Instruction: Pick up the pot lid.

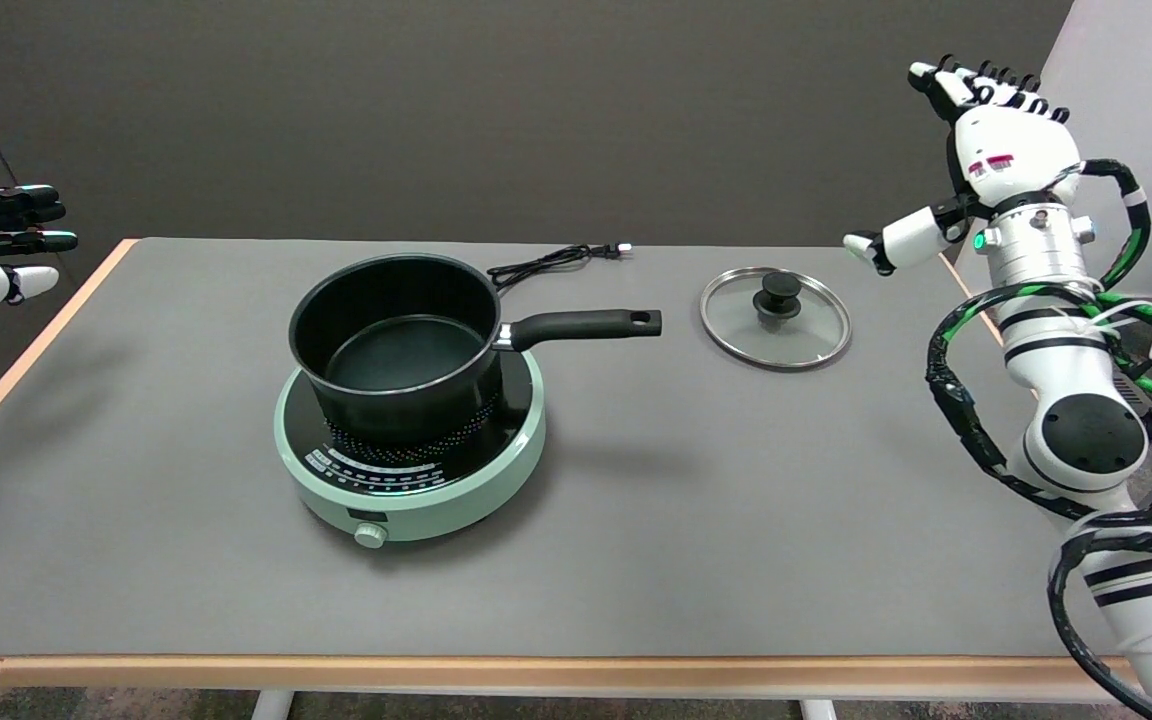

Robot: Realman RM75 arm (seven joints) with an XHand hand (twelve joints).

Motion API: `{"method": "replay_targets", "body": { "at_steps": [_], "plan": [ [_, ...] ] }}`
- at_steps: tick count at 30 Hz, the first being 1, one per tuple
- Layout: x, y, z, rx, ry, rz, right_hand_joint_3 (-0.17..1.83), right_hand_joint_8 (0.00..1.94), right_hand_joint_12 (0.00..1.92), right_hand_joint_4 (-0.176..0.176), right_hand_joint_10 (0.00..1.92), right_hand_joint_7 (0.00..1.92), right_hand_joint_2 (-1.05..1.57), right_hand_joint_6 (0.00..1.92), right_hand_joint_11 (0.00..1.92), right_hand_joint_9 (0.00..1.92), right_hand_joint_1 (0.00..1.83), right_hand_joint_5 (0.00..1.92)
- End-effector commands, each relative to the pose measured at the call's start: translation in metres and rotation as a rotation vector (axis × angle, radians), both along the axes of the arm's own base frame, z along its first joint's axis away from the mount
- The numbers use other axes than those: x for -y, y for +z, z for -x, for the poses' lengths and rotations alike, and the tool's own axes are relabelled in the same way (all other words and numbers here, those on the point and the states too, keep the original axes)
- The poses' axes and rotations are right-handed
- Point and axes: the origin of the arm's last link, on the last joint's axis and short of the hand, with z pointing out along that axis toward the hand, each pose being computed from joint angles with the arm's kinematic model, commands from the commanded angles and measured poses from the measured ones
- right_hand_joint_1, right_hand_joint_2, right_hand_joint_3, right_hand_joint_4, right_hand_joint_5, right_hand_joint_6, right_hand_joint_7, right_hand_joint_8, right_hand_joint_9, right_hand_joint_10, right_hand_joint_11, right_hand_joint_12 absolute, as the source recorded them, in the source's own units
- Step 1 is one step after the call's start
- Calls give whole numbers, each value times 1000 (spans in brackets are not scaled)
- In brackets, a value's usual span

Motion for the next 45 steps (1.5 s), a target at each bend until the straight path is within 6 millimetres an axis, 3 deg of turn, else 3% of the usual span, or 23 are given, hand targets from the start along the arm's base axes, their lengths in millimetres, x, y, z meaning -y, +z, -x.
{"method": "replay_targets", "body": {
  "at_steps": [1,23,24,25,27,28,29,36,45],
  "plan": [
    [2,-2,3,-7,-20,-22,718,978,1787,176,1218,890,822,1015,168,865,713,776],
    [14,-8,2,-20,-46,-88,693,965,1783,176,1196,891,834,1006,175,873,703,781],
    [16,-7,3,-19,-52,-90,605,956,1770,175,1165,890,889,1075,181,877,745,774],
    [18,-6,4,-18,-57,-94,266,924,1724,176,1071,880,1106,1364,203,896,911,756],
    [23,-4,8,-12,-75,-102,306,908,1752,176,981,852,1064,1311,199,886,933,792],
    [26,-3,10,-13,-84,-102,674,802,1724,124,878,860,835,883,217,879,752,763],
    [29,-1,13,-20,-100,-102,709,720,1709,111,825,873,807,823,234,871,767,754],
    [53,7,33,-21,-192,-122,741,426,1550,91,625,872,788,603,339,806,798,726],
    [76,9,56,19,-261,-123,780,331,1422,83,527,813,762,453,406,756,826,695]
  ]
}}
